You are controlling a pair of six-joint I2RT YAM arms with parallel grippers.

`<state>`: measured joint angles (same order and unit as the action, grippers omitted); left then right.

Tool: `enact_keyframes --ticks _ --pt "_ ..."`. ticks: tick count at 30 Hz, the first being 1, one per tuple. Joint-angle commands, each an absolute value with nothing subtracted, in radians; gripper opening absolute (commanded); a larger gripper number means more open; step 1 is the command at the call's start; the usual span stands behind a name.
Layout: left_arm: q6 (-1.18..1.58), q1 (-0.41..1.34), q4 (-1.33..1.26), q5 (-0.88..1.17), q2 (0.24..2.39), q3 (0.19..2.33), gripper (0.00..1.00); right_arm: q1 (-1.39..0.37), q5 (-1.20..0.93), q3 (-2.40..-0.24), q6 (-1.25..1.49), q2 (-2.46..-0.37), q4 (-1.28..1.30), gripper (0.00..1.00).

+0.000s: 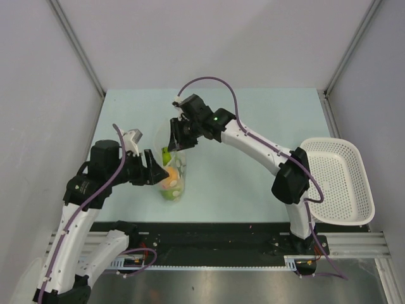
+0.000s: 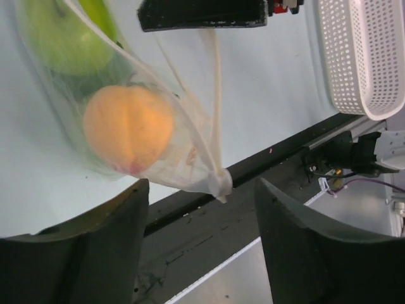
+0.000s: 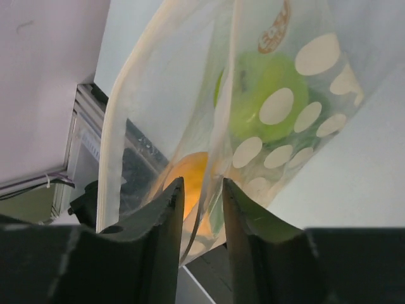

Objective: Open the zip-top bag and remove the fake food

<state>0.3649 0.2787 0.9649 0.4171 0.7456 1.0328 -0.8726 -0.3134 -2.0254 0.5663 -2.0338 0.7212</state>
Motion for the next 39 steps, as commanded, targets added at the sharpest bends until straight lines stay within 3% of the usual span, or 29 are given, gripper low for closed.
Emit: enact_keyframes --ticks 1,7,17,19,20,23,26,29,35,36,39 --pt "0.428 0.278 0.979 0.281 0.788 1.149 0.78 -0.882 -0.253 -2.026 0.552 -1.994 0.753 0.33" --pt "0.473 0.279 0.911 0.063 0.951 1.221 0.8 -0.893 -0.233 -1.96 0.537 -1.945 0.75 0.27" --pt "0.38 0.27 0.772 0.052 1.143 1.193 0.73 -0.891 -0.221 -1.951 0.503 -1.907 0.772 0.27" --pt "0.371 0.262 0.744 0.071 1.161 1.196 0.46 -0.888 -0.209 -1.945 0.494 -1.901 0.787 0.26" --pt "0.364 0.261 0.753 0.071 1.166 1.203 0.26 -0.885 -0.2 -1.942 0.491 -1.899 0.795 0.26" --pt "0.328 0.259 0.805 0.039 1.16 1.244 0.0 -0.861 -0.164 -1.921 0.462 -1.89 0.807 0.26" --pt "0.305 0.259 0.821 0.029 1.109 1.275 0.0 -0.831 -0.126 -1.914 0.427 -1.888 0.831 0.17" --pt "0.327 0.259 0.789 0.09 1.065 1.261 0.0 -0.828 -0.097 -1.902 0.384 -1.882 0.844 0.17" --pt "0.413 0.261 0.695 0.213 1.048 1.2 0.0 -0.83 -0.098 -1.904 0.348 -1.859 0.873 0.31" --pt "0.404 0.261 0.698 0.213 1.052 1.212 0.0 -0.831 -0.103 -1.913 0.347 -1.856 0.877 0.41" --pt "0.394 0.261 0.696 0.23 1.077 1.22 0.0 -0.842 -0.088 -1.988 0.328 -1.844 0.903 0.56"
